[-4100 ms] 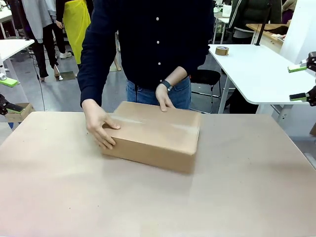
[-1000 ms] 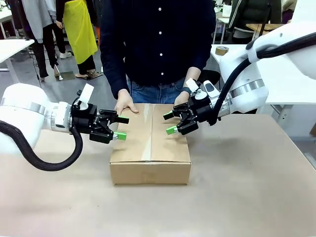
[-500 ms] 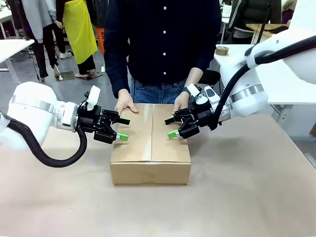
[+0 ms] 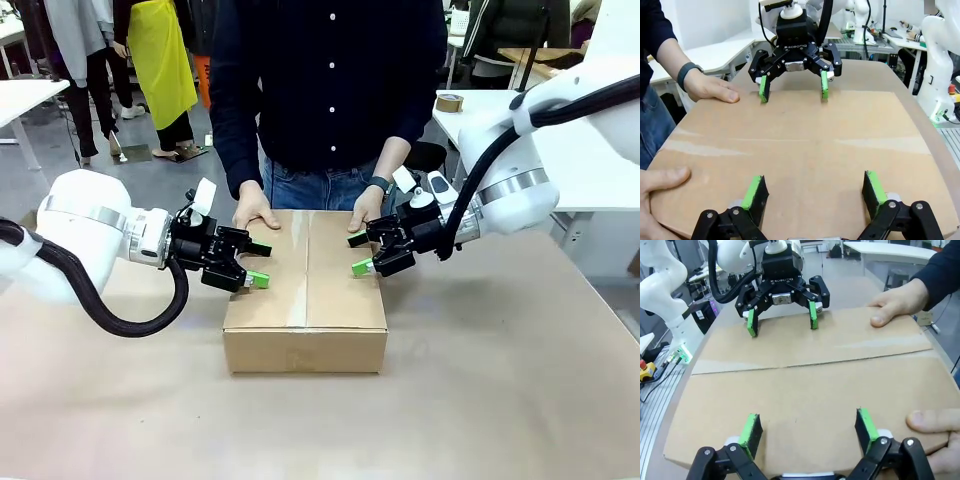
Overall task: Pack the gift set into the box.
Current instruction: Press and hold the closed box until the human finishes sealing it.
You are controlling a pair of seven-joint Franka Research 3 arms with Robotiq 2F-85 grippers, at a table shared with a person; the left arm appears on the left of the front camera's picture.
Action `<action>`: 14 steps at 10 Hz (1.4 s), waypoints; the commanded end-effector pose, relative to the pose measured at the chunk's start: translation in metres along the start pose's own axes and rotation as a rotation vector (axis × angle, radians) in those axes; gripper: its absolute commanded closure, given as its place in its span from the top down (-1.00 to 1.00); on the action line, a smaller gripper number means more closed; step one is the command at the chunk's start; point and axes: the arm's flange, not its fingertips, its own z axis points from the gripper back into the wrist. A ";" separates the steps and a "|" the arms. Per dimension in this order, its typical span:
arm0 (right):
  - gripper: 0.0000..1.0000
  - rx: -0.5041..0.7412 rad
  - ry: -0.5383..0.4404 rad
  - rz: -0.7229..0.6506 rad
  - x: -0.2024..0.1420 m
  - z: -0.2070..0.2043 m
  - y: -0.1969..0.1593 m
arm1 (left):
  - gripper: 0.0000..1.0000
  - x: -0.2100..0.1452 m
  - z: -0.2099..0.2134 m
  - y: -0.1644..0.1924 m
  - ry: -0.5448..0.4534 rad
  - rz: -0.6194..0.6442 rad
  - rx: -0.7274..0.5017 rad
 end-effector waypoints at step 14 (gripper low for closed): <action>1.00 0.009 -0.002 -0.002 -0.001 -0.003 -0.001 | 1.00 -0.002 0.000 -0.005 -0.002 -0.012 -0.006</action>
